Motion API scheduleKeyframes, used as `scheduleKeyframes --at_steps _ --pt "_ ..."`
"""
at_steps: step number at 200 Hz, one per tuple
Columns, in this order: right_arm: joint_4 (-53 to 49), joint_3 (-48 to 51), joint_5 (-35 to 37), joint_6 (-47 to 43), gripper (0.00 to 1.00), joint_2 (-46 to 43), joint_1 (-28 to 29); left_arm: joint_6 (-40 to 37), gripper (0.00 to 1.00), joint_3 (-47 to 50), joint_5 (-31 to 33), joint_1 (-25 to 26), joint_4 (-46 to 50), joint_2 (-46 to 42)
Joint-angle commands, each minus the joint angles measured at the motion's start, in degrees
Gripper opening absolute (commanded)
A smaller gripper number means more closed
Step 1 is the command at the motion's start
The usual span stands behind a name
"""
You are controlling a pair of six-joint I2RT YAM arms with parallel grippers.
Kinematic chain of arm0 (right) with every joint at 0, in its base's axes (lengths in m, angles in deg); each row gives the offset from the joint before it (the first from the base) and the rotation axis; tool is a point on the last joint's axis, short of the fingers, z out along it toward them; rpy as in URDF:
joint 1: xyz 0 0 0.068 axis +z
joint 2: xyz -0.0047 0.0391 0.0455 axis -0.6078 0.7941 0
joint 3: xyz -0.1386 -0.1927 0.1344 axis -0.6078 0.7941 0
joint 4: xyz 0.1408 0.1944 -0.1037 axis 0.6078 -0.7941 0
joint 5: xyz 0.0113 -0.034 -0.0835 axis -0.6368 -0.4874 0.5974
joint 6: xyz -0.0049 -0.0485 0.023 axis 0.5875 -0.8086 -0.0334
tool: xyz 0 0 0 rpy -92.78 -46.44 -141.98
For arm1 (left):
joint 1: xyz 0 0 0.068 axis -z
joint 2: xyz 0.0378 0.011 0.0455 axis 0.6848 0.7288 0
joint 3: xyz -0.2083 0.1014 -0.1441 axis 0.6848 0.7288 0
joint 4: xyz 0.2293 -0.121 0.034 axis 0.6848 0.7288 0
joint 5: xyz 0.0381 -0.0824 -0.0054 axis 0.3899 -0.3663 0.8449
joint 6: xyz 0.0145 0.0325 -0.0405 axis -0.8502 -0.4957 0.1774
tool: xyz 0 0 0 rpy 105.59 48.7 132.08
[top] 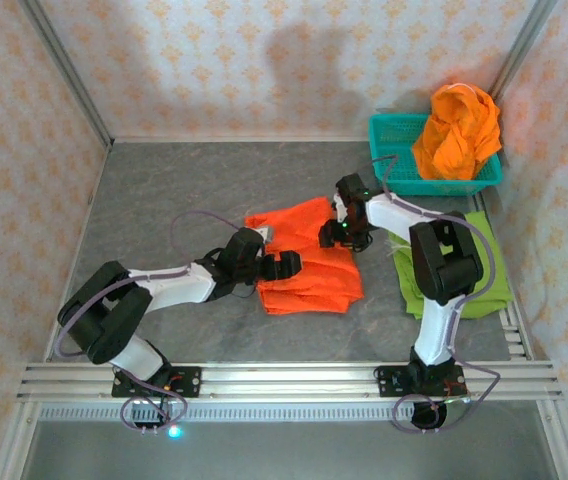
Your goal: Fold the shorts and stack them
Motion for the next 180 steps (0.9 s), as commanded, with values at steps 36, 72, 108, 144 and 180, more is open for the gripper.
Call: scheduleKeyframes --at_steps 36,72,108,144,180 --pt "0.78 -0.55 5.29 1.03 0.18 2.73 2.4 -7.15 0.95 -0.1 6.72 0.43 9.95 -13.08" --pt "-0.22 0.63 13.73 1.91 0.0 -0.88 3.58 -11.33 0.97 -0.9 13.07 1.02 16.36 -23.71" --pt "-6.01 1.05 23.61 2.03 0.0 -8.38 4.86 -14.24 1.0 -1.29 19.32 1.4 21.52 -31.83" --pt "-14.76 0.45 32.72 2.52 0.0 -17.45 4.99 -12.88 1.0 -1.31 25.88 1.59 24.79 -36.6" --pt "-24.73 -2.62 42.04 3.2 0.0 -22.52 4.55 -13.58 1.0 -1.14 26.06 1.73 24.9 -37.42"
